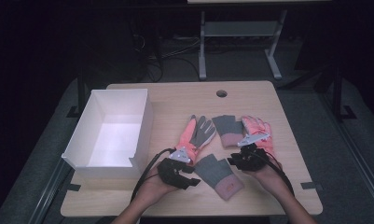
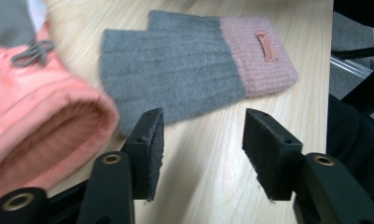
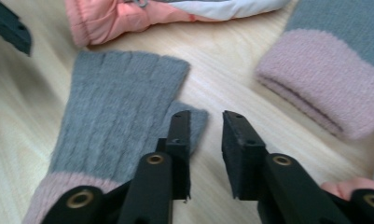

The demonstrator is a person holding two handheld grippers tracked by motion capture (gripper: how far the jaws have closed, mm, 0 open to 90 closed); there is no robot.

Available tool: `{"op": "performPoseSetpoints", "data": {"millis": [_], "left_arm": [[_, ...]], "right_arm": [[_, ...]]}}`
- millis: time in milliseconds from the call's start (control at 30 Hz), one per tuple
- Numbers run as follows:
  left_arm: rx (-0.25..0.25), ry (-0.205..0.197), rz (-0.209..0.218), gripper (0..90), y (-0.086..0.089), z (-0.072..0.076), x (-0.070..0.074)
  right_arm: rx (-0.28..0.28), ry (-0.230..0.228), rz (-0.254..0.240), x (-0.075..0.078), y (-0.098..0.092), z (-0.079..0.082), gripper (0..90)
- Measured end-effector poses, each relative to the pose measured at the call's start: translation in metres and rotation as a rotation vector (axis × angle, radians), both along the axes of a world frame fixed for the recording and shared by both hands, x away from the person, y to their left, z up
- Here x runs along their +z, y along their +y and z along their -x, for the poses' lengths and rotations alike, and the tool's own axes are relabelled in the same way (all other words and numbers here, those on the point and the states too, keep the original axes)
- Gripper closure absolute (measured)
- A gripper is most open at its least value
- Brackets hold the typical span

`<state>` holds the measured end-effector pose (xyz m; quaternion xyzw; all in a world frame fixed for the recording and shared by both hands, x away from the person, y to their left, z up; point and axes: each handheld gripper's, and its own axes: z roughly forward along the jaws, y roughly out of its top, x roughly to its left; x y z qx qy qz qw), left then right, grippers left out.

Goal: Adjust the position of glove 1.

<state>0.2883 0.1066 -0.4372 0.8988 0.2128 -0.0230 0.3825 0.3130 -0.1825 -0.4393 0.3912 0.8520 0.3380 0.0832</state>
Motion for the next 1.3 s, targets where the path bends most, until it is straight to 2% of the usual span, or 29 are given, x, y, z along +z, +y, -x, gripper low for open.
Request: {"op": "performPoseSetpoints", "data": {"millis": [67, 167, 300, 467, 733, 833, 933, 1033, 1133, 1300], "left_arm": [[0.017, -0.018, -0.013, 41.5, 0.006, 0.002, -0.002], [0.026, -0.024, -0.028, 37.2, 0.011, 0.005, -0.003], [0.030, -0.044, -0.041, 36.2, 0.013, 0.005, -0.004], [0.016, -0.045, -0.056, 35.7, 0.014, 0.002, -0.006], [0.016, -0.046, -0.058, 35.7, 0.013, 0.002, -0.008], [0.020, -0.046, -0.057, 35.7, 0.014, 0.000, -0.009], [0.019, -0.045, -0.056, 35.7, 0.013, 0.000, -0.009], [0.016, -0.045, -0.055, 35.7, 0.013, 0.000, -0.009], [0.013, -0.045, -0.058, 35.7, 0.012, 0.000, -0.010], [0.010, -0.043, -0.055, 35.6, 0.012, -0.001, -0.010]], "right_arm": [[-0.015, 0.005, 0.007, 0.001, 0.000, -0.003, 70.1], [-0.032, 0.011, 0.008, 0.004, -0.001, -0.009, 69.8], [-0.057, 0.001, -0.013, 0.011, -0.001, -0.019, 70.1], [-0.084, -0.013, -0.028, 0.018, 0.002, -0.035, 71.0], [-0.131, -0.037, -0.012, 0.022, 0.007, -0.060, 71.3], [-0.166, -0.034, -0.019, 0.020, 0.007, -0.072, 72.7], [-0.197, -0.018, 0.006, 0.016, 0.007, -0.083, 72.7], [-0.221, -0.011, 0.007, 0.013, 0.006, -0.092, 72.7], [-0.231, -0.013, 0.006, 0.009, 0.006, -0.100, 72.7], [-0.245, 0.016, 0.027, -0.001, 0.007, -0.107, 72.6]]}}
